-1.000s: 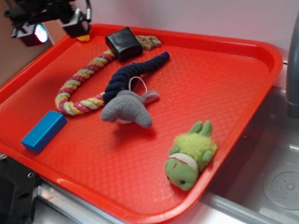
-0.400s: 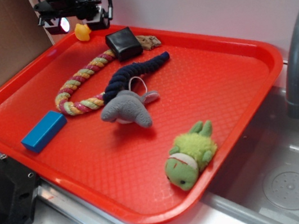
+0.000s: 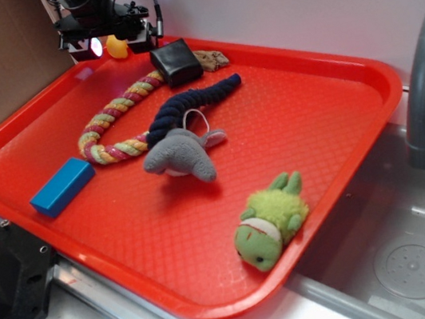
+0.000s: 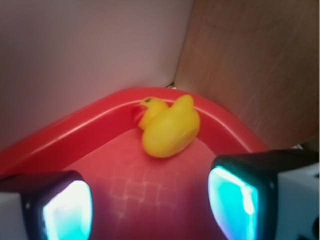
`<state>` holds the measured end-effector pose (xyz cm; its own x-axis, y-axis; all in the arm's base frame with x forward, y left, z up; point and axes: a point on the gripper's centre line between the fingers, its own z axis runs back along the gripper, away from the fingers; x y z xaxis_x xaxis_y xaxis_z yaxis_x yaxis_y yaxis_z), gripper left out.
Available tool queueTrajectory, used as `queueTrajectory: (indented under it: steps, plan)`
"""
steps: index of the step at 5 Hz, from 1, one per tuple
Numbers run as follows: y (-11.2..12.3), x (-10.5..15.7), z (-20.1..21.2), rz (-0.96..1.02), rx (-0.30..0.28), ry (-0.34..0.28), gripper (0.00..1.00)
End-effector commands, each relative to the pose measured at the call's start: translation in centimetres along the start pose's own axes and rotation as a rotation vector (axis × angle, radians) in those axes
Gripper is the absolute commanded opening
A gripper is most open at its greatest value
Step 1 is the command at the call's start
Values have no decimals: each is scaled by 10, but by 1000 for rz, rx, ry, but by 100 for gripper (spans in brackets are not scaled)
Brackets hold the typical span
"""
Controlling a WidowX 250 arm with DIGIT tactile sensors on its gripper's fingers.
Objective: Grab the yellow duck.
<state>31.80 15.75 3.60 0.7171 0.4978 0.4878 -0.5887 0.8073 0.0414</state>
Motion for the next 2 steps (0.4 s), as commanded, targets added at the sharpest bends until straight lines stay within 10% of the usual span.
queueTrajectory:
  steps: [1, 2]
  plan:
    - [13, 30, 3, 2, -16, -32, 100]
    - [12, 40, -8, -3, 6, -24, 100]
